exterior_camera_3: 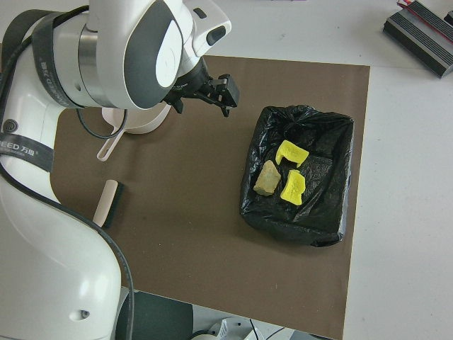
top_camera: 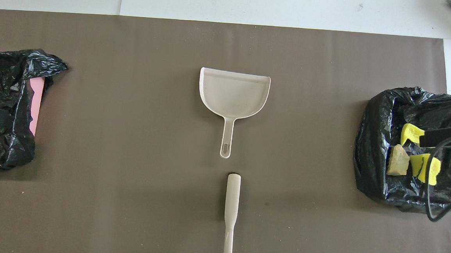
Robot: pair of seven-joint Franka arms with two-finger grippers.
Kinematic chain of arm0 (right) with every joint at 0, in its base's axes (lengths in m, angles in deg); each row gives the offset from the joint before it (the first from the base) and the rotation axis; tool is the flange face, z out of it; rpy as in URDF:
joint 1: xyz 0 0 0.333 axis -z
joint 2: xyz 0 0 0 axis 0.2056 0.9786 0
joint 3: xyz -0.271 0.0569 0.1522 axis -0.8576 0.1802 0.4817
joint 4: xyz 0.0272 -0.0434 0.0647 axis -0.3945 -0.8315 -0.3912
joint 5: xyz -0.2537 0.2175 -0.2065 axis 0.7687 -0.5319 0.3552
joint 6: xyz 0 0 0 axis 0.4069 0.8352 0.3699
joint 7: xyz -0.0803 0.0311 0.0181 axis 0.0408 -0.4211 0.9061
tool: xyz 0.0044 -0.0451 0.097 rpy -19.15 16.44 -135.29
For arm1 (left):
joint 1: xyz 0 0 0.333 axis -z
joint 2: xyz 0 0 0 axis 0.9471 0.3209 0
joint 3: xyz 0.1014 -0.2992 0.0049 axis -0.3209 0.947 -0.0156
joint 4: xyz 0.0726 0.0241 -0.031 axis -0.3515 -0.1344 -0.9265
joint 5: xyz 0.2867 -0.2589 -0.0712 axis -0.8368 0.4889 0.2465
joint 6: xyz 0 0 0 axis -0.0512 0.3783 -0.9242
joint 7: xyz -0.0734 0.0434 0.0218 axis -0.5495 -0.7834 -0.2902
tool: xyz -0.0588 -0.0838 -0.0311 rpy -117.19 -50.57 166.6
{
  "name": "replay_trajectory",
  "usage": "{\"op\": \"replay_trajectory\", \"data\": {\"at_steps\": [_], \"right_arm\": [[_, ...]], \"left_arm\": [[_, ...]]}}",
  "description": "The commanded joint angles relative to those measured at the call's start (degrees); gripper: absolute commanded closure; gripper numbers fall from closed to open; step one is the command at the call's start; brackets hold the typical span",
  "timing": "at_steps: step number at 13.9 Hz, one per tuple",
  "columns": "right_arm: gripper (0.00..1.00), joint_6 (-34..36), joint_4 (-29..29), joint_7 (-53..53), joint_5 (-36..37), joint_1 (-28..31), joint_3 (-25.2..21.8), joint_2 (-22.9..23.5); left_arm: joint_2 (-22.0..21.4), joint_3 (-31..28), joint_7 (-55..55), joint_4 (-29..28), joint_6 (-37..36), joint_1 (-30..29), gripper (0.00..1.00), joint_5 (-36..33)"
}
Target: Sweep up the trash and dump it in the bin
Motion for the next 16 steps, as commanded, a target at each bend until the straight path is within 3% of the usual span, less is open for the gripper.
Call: {"op": "replay_trajectory", "data": {"at_steps": [1, 4, 16], "right_arm": [[0.00, 2.46, 1.19, -3.43, -0.13, 0.27, -0.45, -0.82], [0.00, 2.73, 1.11, -3.35, -0.92, 0.44, -0.54, -1.00], [0.00, 1.94, 0.32, -3.17, -0.66, 0.36, -0.45, -1.70]], "left_arm": [[0.74, 0.83, 0.14, 1.48, -2.29, -1.21, 0.00, 0.21], [2.05, -1.00, 0.14, 5.69, -5.18, 0.28, 0.00, 0.48], [1.97, -4.97, 0.40, 5.53, -4.67, 3.54, 0.00, 0.74]]}}
